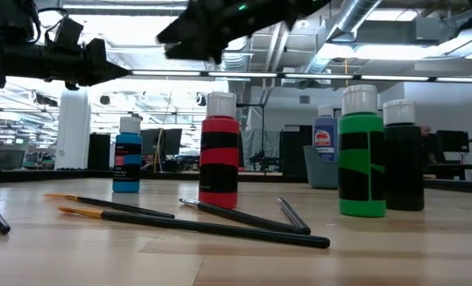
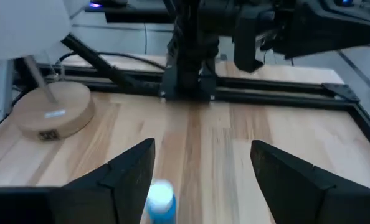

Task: Pick & Place Paint Supplies
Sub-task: Put the small blue paint bottle into the blue bin

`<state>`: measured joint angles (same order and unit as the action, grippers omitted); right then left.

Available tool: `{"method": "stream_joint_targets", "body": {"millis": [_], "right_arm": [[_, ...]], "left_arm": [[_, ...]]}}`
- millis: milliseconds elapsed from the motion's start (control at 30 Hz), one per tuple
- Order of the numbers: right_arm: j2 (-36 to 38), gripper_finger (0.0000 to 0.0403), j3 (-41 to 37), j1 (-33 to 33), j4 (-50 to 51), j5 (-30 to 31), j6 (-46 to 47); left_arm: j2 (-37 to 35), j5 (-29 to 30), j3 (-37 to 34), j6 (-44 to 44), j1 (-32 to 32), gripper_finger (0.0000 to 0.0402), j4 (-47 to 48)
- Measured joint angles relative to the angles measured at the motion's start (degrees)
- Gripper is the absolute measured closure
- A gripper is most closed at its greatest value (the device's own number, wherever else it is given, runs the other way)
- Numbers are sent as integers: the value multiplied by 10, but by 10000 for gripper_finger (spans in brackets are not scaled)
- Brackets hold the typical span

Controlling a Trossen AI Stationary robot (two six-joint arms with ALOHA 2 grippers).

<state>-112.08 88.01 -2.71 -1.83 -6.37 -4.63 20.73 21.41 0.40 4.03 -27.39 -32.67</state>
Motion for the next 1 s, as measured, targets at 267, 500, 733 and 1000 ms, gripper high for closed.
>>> {"method": "stream_joint_targets", "body": {"millis": [267, 500, 733, 1000], "right_arm": [[-130, 143, 145, 18, 62, -57, 0], [-192, 143, 229, 21, 147, -59, -7], [-209, 143, 230, 24, 167, -60, -12], [-222, 143, 230, 19, 193, -58, -12]], "left_arm": [[0, -2, 0, 0, 0, 394, 0], [0, -2, 0, 0, 0, 394, 0], [0, -1, 0, 0, 0, 394, 0], [0, 1, 0, 0, 0, 394, 0]]}}
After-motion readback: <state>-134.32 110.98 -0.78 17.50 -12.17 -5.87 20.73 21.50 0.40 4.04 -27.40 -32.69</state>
